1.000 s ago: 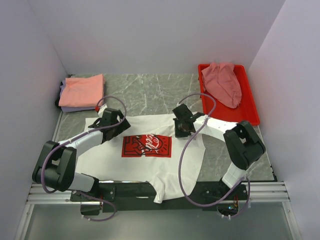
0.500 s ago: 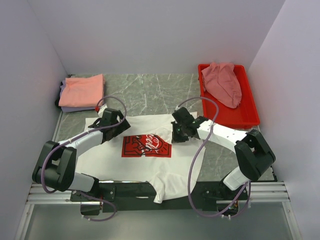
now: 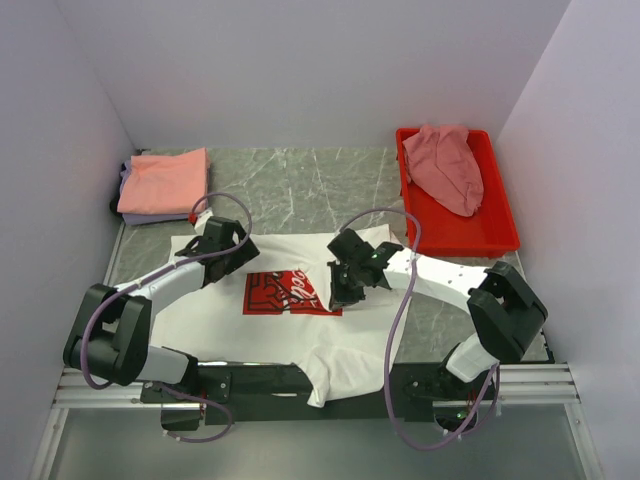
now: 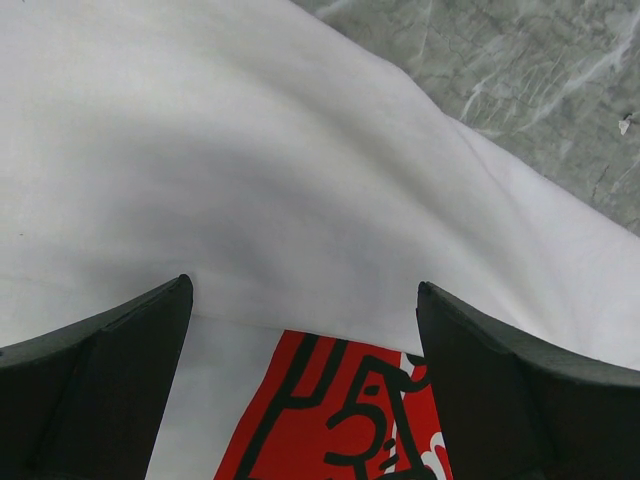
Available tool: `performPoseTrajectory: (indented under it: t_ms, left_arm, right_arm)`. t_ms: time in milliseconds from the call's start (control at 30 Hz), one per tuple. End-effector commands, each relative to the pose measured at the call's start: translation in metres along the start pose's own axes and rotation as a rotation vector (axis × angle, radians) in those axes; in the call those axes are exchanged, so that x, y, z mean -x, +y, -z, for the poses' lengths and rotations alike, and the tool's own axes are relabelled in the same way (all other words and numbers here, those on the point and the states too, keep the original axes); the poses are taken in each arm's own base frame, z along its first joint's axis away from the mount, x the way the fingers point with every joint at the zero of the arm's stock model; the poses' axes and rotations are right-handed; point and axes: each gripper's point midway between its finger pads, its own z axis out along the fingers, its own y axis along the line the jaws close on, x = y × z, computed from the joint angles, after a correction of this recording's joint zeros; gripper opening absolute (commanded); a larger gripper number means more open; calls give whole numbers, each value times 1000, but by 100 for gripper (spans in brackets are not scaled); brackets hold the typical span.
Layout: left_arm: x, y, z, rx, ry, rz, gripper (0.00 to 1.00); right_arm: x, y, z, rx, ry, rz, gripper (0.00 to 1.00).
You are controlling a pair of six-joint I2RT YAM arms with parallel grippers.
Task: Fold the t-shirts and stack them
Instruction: Fold the tshirt
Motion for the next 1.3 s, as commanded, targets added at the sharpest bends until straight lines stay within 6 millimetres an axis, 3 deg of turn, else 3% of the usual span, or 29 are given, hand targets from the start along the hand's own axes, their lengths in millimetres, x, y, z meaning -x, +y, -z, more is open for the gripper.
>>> performPoseTrajectory:
  t_ms: [0,67,167,267,333,367,467,567,700,833,867,933,1000,1100,1267]
  left_arm:
    - [17,-8,8,-27,-52,0,100]
    - [16,-8,8,-29,-49,-2,100]
    - [18,-11,9,-41,-54,-2,100]
    - [19,-11,10,-41,-56,-1,99]
    - [18,-10,10,-33,-51,-3,99]
    - [19,-10,10,-34,-52,-1,99]
    - [24,-14,13,-40,-63,3,99]
    - [32,-20,17,-48,-79,6,99]
    - [44,-19,18,-29,-111,15,99]
    - [58,-14,13,-18,-124,44,99]
    - [65,-12,9,-13,-134,63,99]
    - [67,-7,0,-4,-118,70,99]
    - [77,-3,-7,7,-125,90,99]
    - [78,6,-22,43,-87,98,99]
    - [74,25,-46,120,-32,120,99]
  right_arm:
    - [-3,28,9,65,27,-4,0]
    - [-4,28,9,50,36,-9,4]
    - [2,26,12,18,18,-6,22]
    - [7,25,18,0,-6,14,33]
    - [15,22,25,-29,-42,32,41]
    - [19,20,31,-37,-69,38,52]
    - [37,5,45,-114,-158,43,70]
    - [60,-12,51,-125,-205,13,77]
    - [108,-46,56,-152,-305,-31,82]
    - [153,-65,48,-213,-384,-42,84]
    - [169,-71,44,-228,-394,-54,84]
    - [181,-81,27,-251,-378,-59,85]
    - [198,-85,24,-247,-390,-67,86]
    - [208,-94,6,-266,-378,-76,86]
    - [207,-119,-18,-314,-318,-118,86]
